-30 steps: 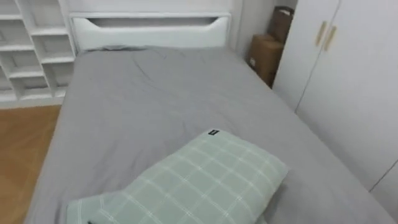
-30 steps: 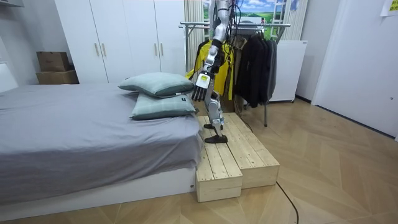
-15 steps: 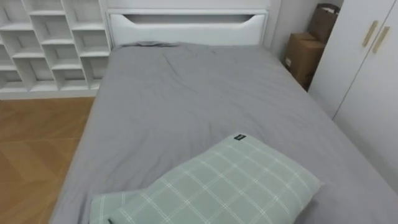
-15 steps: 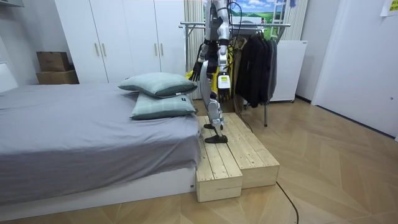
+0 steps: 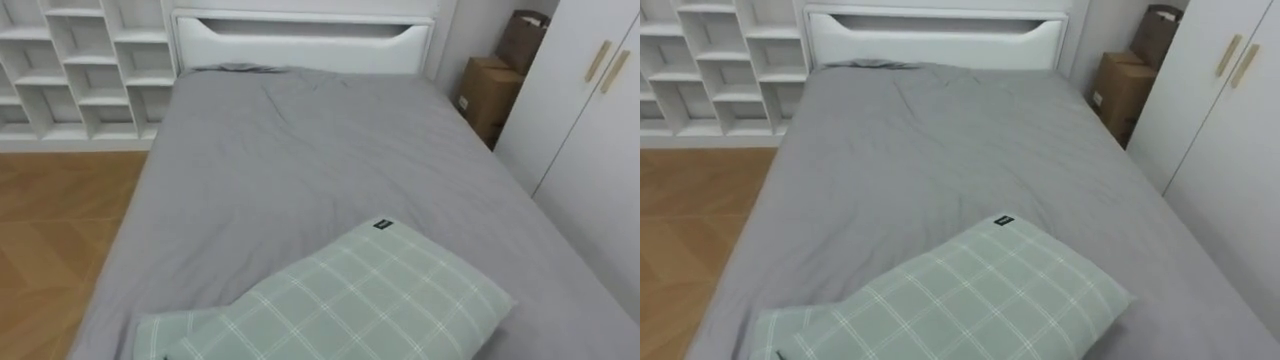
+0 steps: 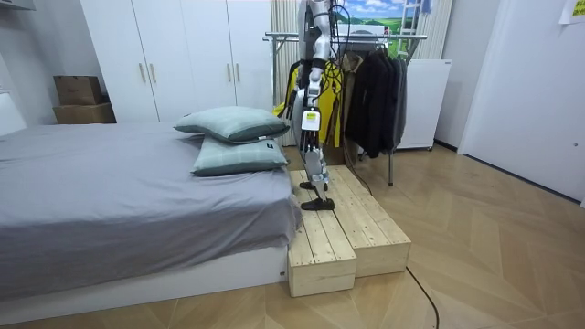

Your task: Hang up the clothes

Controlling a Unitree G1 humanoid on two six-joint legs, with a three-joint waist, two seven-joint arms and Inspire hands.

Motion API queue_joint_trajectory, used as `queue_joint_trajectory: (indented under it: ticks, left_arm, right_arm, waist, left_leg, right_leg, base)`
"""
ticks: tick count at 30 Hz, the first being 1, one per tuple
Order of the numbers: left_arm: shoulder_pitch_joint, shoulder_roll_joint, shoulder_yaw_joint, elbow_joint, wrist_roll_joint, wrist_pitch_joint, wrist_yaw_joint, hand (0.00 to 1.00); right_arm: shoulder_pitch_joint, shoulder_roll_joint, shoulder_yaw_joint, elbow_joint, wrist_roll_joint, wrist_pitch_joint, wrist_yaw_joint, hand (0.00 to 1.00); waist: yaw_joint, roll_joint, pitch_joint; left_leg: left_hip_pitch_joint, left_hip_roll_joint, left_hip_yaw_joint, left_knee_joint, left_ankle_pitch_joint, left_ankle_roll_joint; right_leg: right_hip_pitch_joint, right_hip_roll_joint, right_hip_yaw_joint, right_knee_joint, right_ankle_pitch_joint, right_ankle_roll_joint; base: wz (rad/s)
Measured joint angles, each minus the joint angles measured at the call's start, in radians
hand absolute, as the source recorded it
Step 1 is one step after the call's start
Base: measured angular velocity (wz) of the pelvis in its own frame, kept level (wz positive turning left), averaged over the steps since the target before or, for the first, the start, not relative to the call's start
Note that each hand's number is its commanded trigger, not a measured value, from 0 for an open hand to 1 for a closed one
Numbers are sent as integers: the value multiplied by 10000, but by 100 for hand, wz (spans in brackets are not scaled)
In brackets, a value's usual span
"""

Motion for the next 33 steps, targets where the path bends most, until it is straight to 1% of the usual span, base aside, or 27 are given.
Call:
queue_joint_trajectory:
  ticks: [2,5,10,13,19,23,26,33]
  left_arm:
    - [14,-98,-29,3,188,58,-63,0]
    - [63,-164,-28,98,494,151,-166,0]
    - [187,-191,-63,119,553,267,-187,0]
    - [188,-208,-190,206,551,268,-197,0]
    - [192,-205,-220,163,544,211,-258,0]
    - [107,-188,-396,147,544,136,-368,0]
    - [118,-188,-400,160,544,80,-369,0]
    - [154,-187,-402,175,545,14,-409,0]
  right_arm:
    - [40,-39,-64,-5,140,8,-7,0]
    - [109,-76,-102,13,398,19,-8,0]
    - [144,-81,-138,99,871,28,2,0]
    - [129,-77,-47,242,1195,22,23,0]
    - [126,-79,-39,282,1430,25,451,0]
    - [93,-76,-29,292,1426,22,665,0]
    - [70,-46,-19,292,1429,18,700,0]
    - [78,-1,-41,342,1470,22,777,0]
  waist:
    - [0,133,-2]
    - [-26,246,15]
    - [-52,239,24]
    - [-44,226,28]
    - [-66,181,41]
    - [-133,146,45]
    - [-238,114,50]
    - [-254,51,75]
  left_leg:
    - [12,1,-4,-12,-1,1]
    - [13,0,-38,-39,-1,2]
    - [15,-30,-131,-42,37,9]
    - [19,-49,-139,-34,48,14]
    - [21,-67,-118,-39,48,15]
    - [24,-69,-114,-49,49,15]
    - [31,-69,-98,-62,49,16]
    - [216,-66,-27,-174,52,20]
  right_leg:
    - [4,0,-4,13,4,-3]
    - [4,-6,-35,29,5,-4]
    - [59,-29,-121,-1,4,-3]
    - [71,-47,-131,-3,3,-1]
    - [70,-60,-111,-13,-9,19]
    - [63,-59,-100,-21,-12,23]
    - [62,-58,-83,-31,-12,24]
    - [199,-43,-10,-125,-9,29]
  base:
    - [0]
    - [2]
    - [6]
    - [0]
    - [0]
    - [0]
    - [0]
    - [-2]
